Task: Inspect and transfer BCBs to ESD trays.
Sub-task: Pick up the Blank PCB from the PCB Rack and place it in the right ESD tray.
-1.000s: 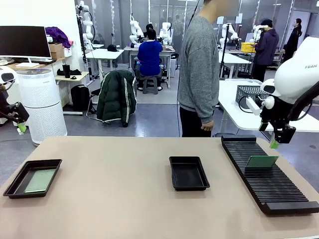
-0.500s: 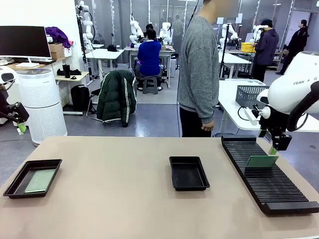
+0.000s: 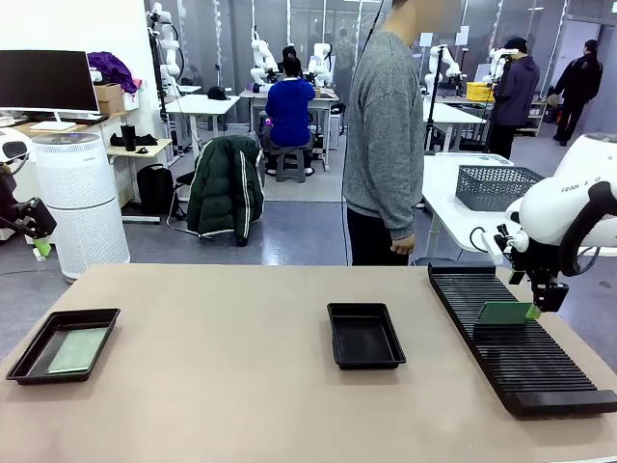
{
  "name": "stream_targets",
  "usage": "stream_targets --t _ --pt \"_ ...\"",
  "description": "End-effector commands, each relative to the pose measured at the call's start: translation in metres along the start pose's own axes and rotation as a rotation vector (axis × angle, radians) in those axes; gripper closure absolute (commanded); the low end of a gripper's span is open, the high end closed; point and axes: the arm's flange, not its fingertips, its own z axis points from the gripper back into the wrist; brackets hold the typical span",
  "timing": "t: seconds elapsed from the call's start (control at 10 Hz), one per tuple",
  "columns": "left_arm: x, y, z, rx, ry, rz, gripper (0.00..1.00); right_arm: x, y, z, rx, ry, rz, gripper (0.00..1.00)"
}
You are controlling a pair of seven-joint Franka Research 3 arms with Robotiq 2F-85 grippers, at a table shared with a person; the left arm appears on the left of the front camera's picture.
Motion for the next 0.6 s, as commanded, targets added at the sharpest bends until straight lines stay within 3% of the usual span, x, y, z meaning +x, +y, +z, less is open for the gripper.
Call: stream_targets --t 0.0,0.5 --pt "-0.002 0.001 -0.003 0.001 -0.012 -0.002 0.00 -0.009 -0.001 -0.020 -0.031 -0.024 0.015 0.00" --pt "-0.002 0.001 -0.003 0.001 -0.012 -0.002 0.00 -0.011 0.004 -0.034 -0.082 -0.059 0.001 0.03"
